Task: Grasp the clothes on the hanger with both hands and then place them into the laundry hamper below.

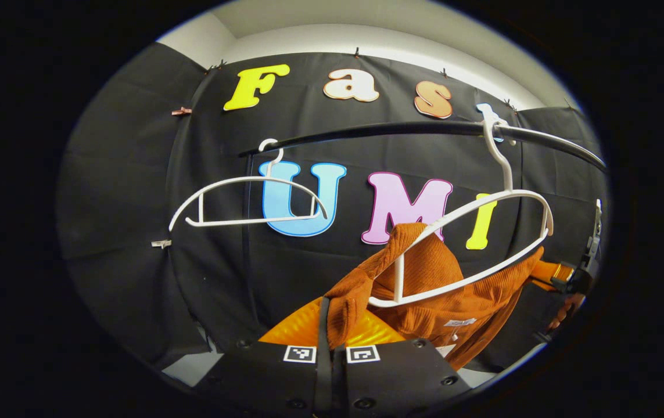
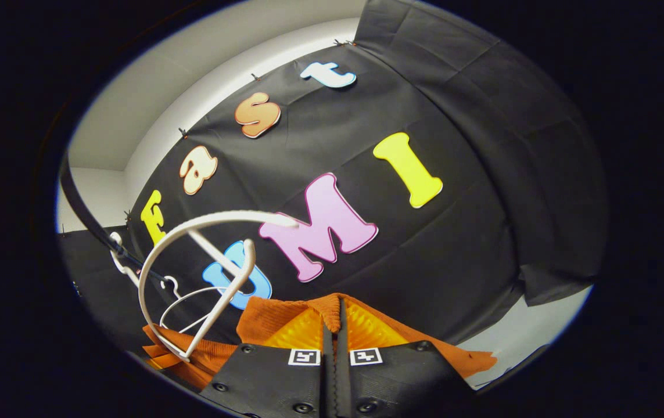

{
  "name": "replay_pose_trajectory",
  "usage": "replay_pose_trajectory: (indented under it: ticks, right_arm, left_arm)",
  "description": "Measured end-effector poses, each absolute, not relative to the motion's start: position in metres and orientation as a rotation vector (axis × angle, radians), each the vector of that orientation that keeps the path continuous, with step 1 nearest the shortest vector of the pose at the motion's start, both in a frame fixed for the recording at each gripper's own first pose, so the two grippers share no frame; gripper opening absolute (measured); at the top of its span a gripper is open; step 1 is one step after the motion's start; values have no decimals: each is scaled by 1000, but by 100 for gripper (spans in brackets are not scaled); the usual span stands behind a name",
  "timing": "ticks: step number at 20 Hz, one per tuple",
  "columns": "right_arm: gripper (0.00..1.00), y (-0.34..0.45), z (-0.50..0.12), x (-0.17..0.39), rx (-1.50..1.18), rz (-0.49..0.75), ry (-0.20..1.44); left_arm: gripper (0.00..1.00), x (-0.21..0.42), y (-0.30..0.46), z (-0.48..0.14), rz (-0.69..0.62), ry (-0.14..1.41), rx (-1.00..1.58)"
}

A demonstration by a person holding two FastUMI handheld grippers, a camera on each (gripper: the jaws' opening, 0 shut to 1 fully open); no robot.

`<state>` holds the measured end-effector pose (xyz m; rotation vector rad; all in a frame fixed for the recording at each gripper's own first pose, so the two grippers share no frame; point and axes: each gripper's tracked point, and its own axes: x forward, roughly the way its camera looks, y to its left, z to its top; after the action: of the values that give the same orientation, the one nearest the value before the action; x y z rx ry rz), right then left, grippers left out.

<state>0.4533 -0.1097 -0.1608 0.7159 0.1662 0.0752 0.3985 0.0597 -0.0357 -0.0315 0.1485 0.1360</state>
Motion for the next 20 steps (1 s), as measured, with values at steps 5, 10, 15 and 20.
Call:
replay_pose_trajectory:
  ticks: [5,10,15,20]
  right_arm:
    - [4,-63,-168,427,737,201,214]
    - [4,-5,-182,397,749,325,287]
    - [4,60,-187,362,740,472,364]
    - [4,99,-157,335,702,597,354]
  left_arm:
    - [5,392,100,-52,206,173,-78]
    - [5,370,118,-99,228,242,-100]
    - [4,351,83,-141,121,277,-162]
    - [5,345,28,-127,1,249,-171]
